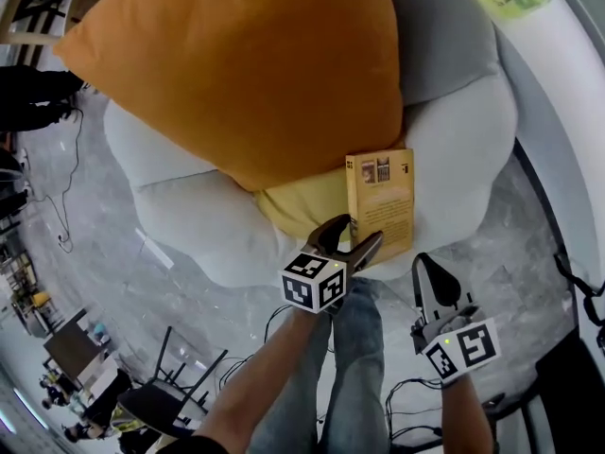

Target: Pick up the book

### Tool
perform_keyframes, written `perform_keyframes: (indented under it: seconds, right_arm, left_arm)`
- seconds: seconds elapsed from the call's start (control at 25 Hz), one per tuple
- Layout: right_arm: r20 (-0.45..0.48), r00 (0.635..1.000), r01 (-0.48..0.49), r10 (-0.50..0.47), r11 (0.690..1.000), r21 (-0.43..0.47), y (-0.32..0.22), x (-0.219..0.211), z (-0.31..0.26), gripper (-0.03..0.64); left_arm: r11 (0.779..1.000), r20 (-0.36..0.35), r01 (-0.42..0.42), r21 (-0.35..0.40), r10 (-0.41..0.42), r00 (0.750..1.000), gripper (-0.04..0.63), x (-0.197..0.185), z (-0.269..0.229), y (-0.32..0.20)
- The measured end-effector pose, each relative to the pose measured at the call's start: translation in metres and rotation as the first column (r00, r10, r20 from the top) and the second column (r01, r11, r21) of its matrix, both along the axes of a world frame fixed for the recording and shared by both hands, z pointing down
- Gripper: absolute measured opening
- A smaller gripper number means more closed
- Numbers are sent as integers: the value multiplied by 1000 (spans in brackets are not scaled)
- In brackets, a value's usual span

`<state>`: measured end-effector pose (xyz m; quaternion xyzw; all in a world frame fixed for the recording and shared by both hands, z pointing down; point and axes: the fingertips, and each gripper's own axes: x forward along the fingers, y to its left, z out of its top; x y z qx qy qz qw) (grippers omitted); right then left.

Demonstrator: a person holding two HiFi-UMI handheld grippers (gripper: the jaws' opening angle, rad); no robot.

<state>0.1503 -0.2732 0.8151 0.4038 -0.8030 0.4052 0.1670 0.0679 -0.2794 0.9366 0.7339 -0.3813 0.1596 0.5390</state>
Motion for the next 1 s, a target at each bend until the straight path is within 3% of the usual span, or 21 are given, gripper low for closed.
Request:
perform_keyframes:
  seconds: [0.16,0.24,0.32,0.68,0.84,1.0]
  right_arm:
    - [-155,981,112,-117,993,-42,25,-5,32,19]
    - [-250,952,166,-176,984,-60,39,-9,52,208]
    - [-309,930,193,-199,980,-50,52,-13,67,258]
    - [-406,881,259,-242,966,-13,86,-54,99,288]
    - [-491,857,180,-159,984,-4,69,-37,105,288]
    - [-493,859,128,-135,991,-49,58,-24,110,288]
  left_arm:
    - [1000,-36,-9,19,10,999,324,10,-16,2]
    - [1000,-47,-10,18,11,999,324,13,-20,2]
    - [1000,-68,-11,11,12,998,324,16,-24,3]
    - [997,-139,-70,13,71,988,324,35,-45,2]
    - [990,-140,-135,33,138,980,322,55,-56,4]
    - [966,-146,-250,65,258,955,318,68,-69,7]
